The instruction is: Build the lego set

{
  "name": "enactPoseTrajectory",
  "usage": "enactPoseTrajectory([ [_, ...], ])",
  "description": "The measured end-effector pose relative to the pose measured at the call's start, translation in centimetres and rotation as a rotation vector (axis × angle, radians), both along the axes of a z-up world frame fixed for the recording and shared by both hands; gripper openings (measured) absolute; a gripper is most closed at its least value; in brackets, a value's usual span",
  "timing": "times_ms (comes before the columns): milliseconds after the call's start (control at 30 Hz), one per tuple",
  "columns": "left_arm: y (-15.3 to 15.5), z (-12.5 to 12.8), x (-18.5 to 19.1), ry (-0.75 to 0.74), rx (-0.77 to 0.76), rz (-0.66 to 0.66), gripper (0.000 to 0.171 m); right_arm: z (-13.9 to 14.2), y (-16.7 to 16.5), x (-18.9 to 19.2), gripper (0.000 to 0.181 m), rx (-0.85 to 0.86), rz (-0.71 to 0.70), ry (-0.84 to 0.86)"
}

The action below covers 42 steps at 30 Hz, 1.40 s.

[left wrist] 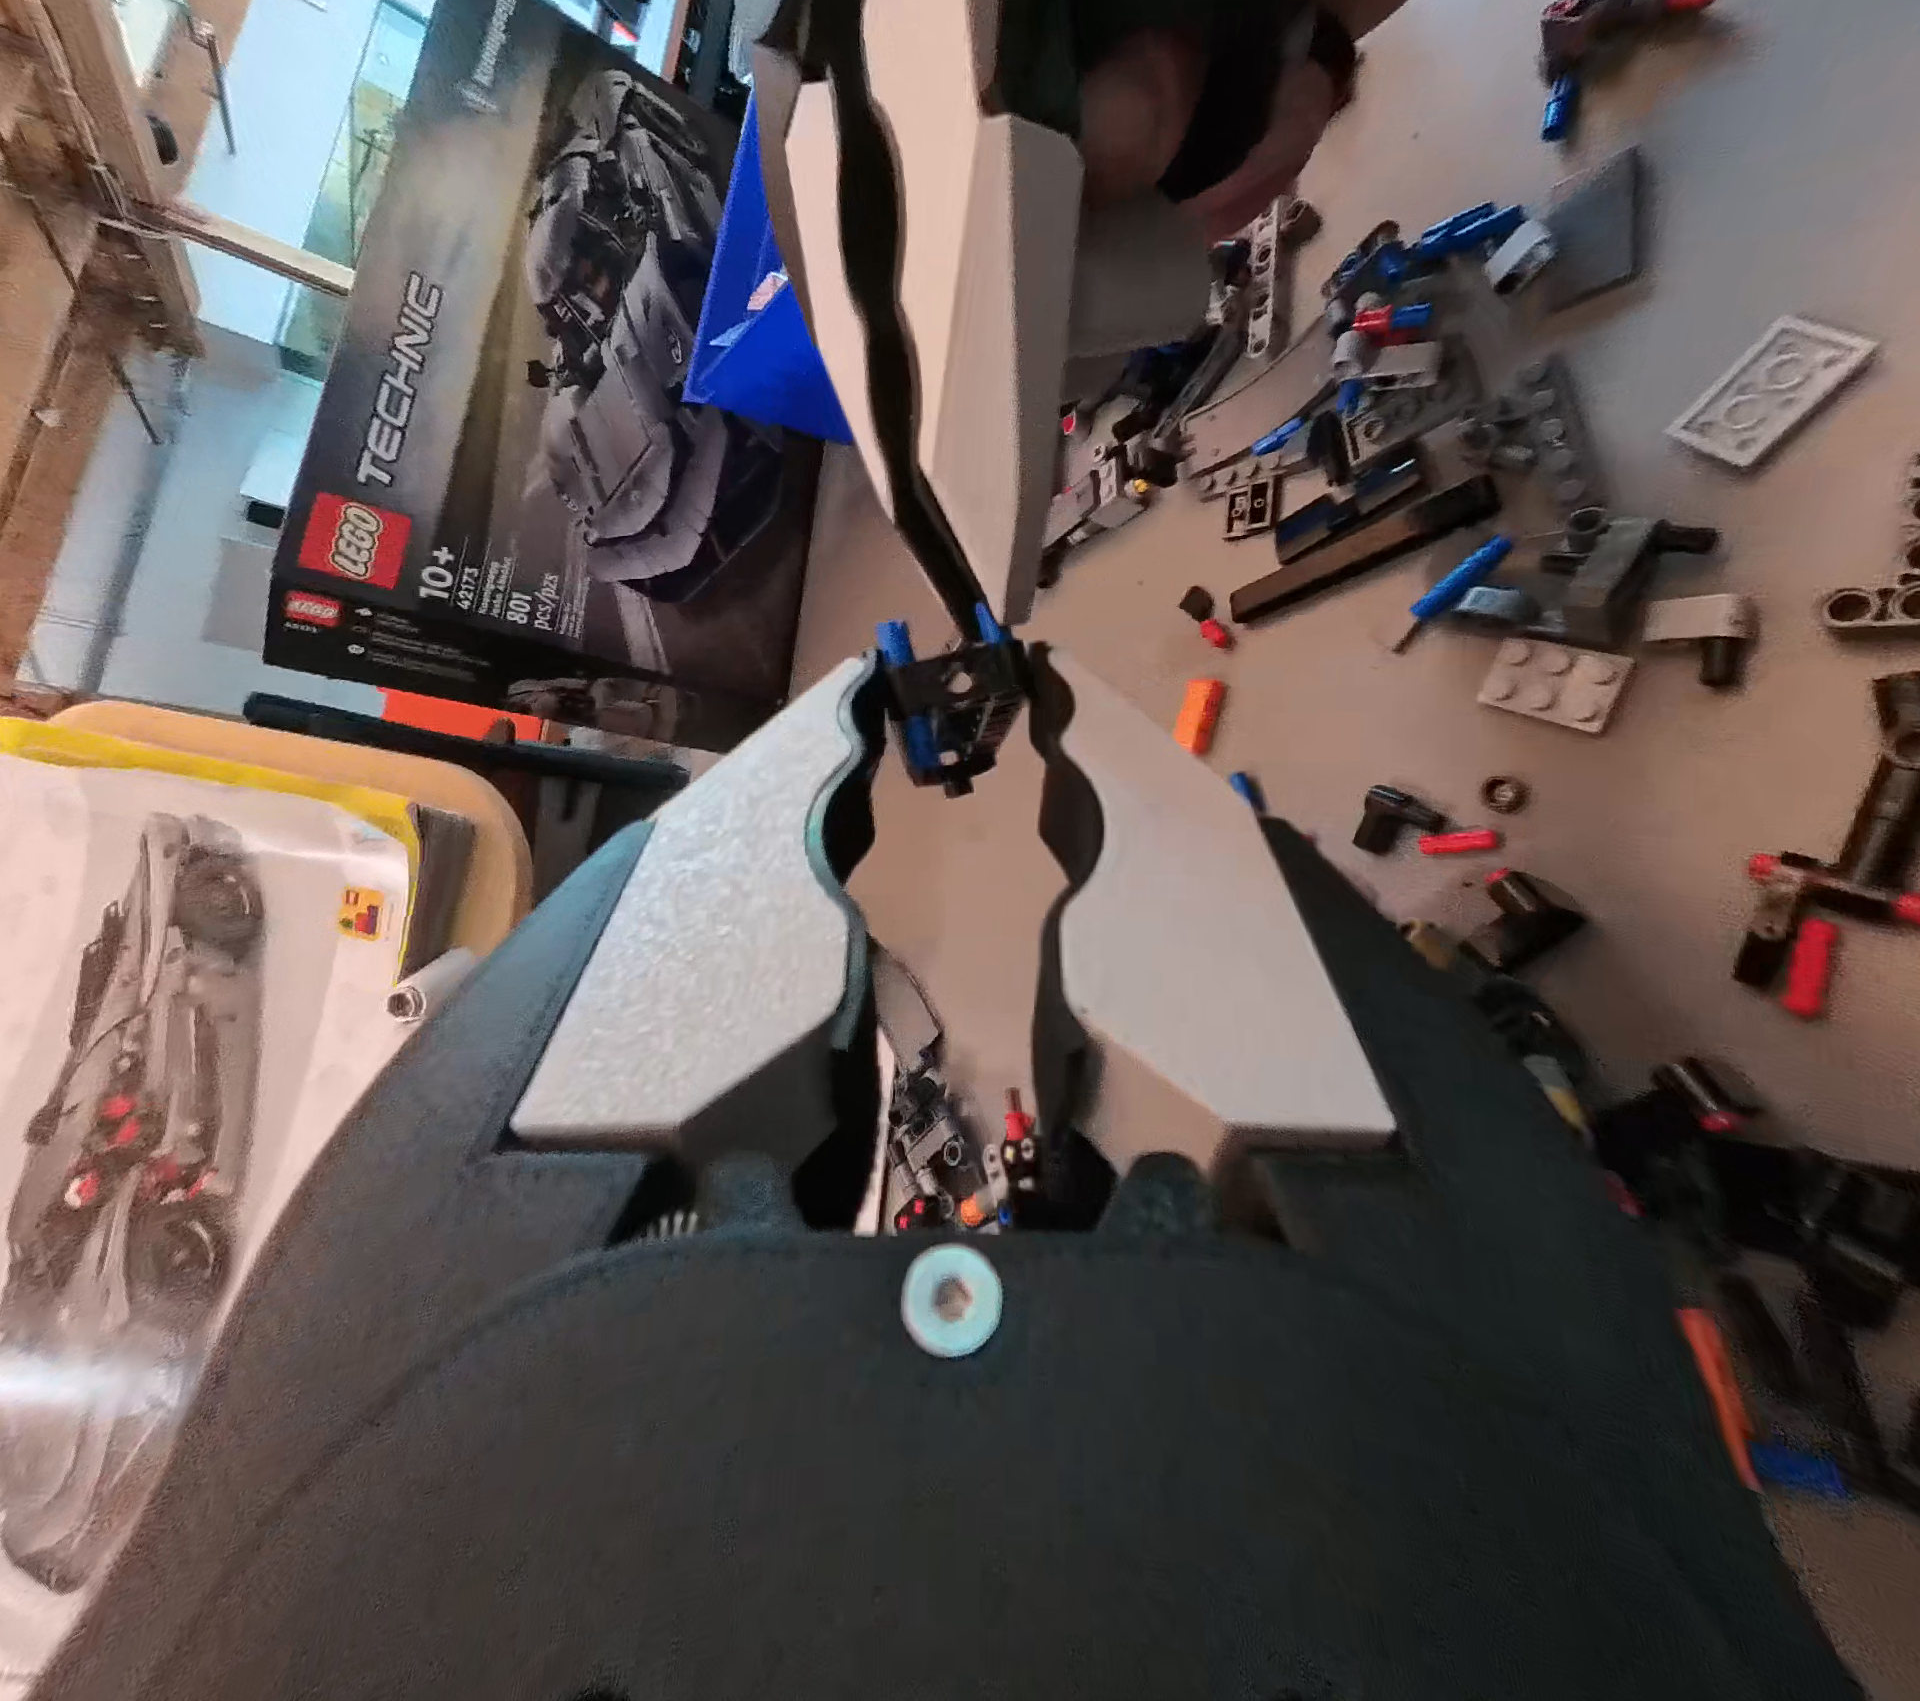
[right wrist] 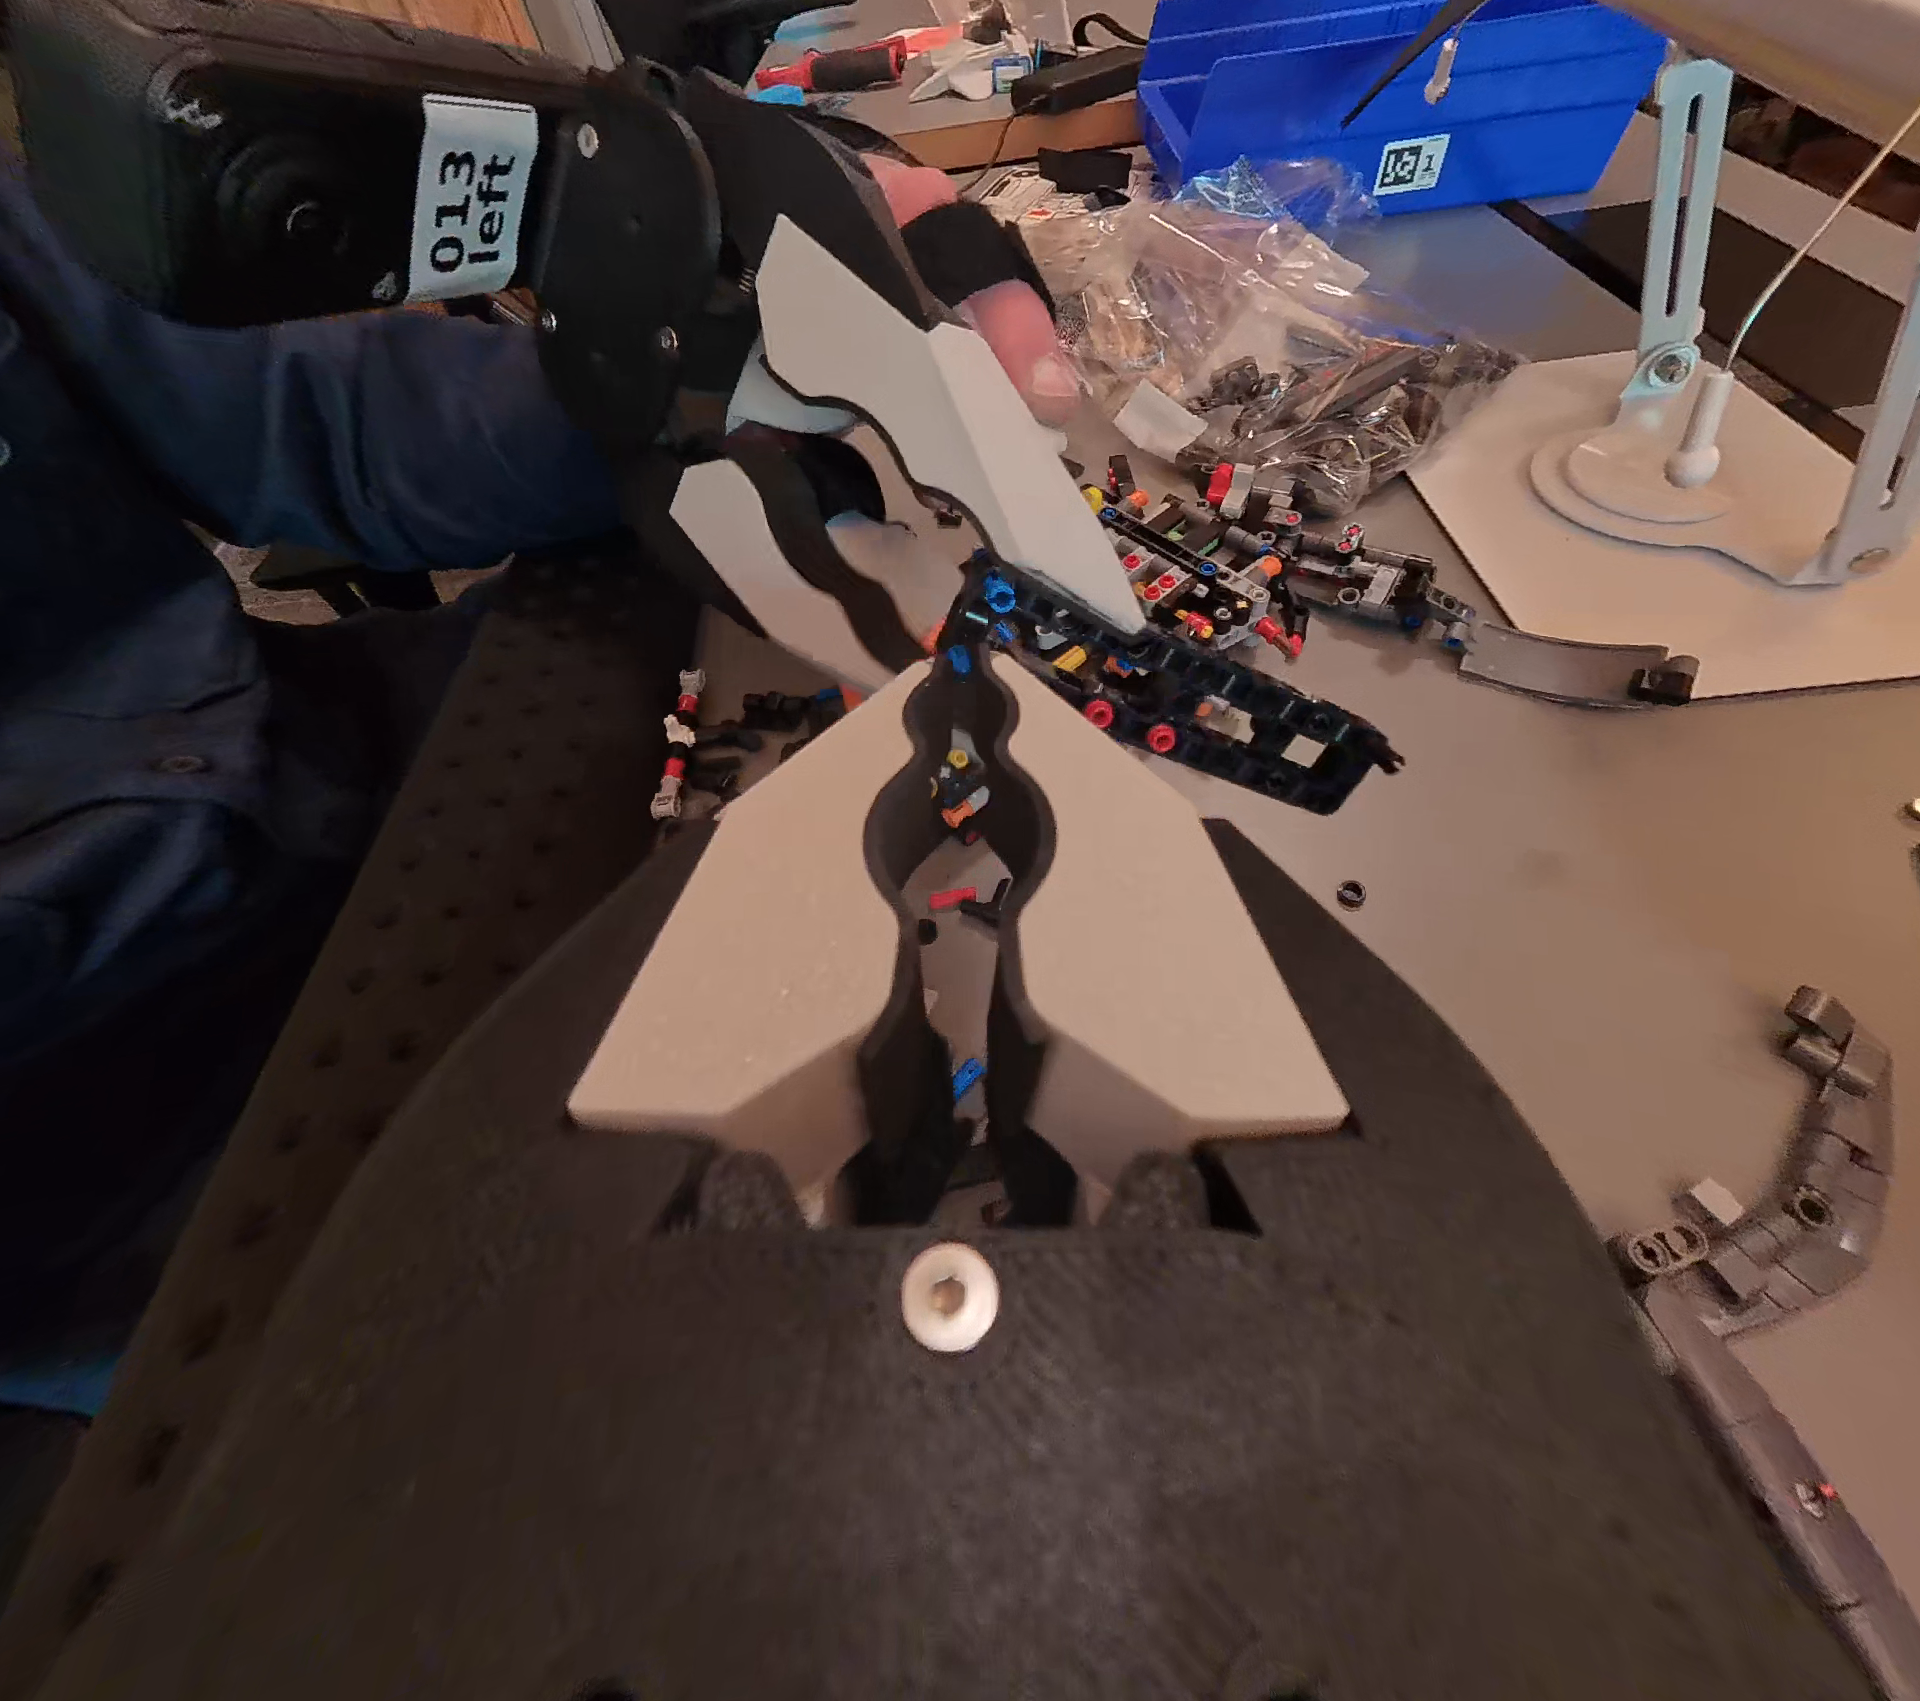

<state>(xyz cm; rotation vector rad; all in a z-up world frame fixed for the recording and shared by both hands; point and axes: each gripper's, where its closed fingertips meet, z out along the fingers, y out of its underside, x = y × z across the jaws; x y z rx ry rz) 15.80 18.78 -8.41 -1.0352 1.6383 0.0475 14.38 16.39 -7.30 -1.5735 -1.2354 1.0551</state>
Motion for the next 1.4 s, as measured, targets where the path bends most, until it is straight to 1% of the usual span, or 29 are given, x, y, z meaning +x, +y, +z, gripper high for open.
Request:
enactPoseTrajectory([
  [67,0.1,-0.2,0.0,0.004,-0.021,0.005,0.024,-0.1,0.1,-0.1,0.000,0.011,-0.009,-0.007],
  [167,0.2,-0.4,-0.1,0.055,0.039,0.026,0.024,-0.3,0.2,0.0,0.000,0.040,-0.021,-0.037],
  [200,0.1,-0.5,-0.1,0.069,0.029,0.032,0.024,-0.5,0.1,0.0,0.000,0.049,-0.018,-0.052],
  [467,-1.6,-0.9,-0.6,0.126,0.008,-0.006,0.023,-1.0,-1.3,0.1,0.000,0.035,0.072,-0.077],
  [533,-1.2,-1.2,-1.8,0.161,0.000,0.012,0.023,-0.8,-1.1,0.6,0.000,0.038,0.057,-0.077],
  [567,-0.7,-0.9,-2.5,0.135,-0.012,0.022,0.024,-0.2,-0.5,1.6,0.000,0.041,0.018,-0.047],
  [600,-0.8,-0.1,-2.6,0.063,-0.083,0.009,0.024,1.1,-0.1,2.9,0.000,0.030,-0.007,0.033],
  [633,-1.2,0.7,-2.2,0.023,-0.132,-0.022,0.024,2.5,0.0,3.9,0.000,0.020,-0.018,0.110],
  [667,-1.3,1.0,-1.7,0.026,-0.117,-0.026,0.024,3.0,-0.1,4.0,0.000,0.024,-0.020,0.128],
  [700,-1.3,0.9,-1.3,0.035,-0.100,-0.029,0.024,2.6,-0.4,3.5,0.000,0.022,-0.007,0.103],
  [733,-1.4,0.4,-1.0,0.043,-0.115,-0.040,0.024,1.5,-0.7,2.8,0.000,0.013,0.012,0.050],
  [800,-1.3,-0.7,-1.2,0.059,-0.142,-0.052,0.025,-1.6,-1.0,2.0,0.000,-0.024,0.049,-0.100],
  [833,-1.1,-0.7,-1.4,0.054,-0.140,-0.048,0.024,-3.2,-0.9,2.0,0.000,-0.035,0.046,-0.178],
  [867,-1.2,-0.8,-1.5,0.049,-0.162,-0.056,0.024,-4.1,-1.3,1.9,0.001,-0.058,0.069,-0.218],
  [900,-1.4,-0.8,-1.4,0.040,-0.189,-0.070,0.024,-4.4,-1.8,1.6,0.001,-0.085,0.095,-0.221],
  [1000,-1.3,-1.1,-1.2,0.062,-0.167,-0.064,0.024,-6.2,-1.3,1.6,0.005,-0.097,0.067,-0.314],
  [1033,-1.4,-1.4,-1.0,0.075,-0.168,-0.064,0.024,-6.3,-1.1,1.6,0.006,-0.094,0.055,-0.320],
  [1100,-1.4,-2.1,-0.8,0.104,-0.150,-0.065,0.025,-5.6,-1.0,1.3,0.011,-0.089,0.051,-0.282],
  [1200,-1.5,-2.3,-0.5,0.107,-0.145,-0.068,0.024,-4.9,-0.8,1.3,0.017,-0.074,0.040,-0.256],
  [1400,-1.5,-2.1,-0.1,0.097,-0.115,-0.066,0.024,-1.8,-0.5,0.7,0.017,-0.019,0.018,-0.100],
])
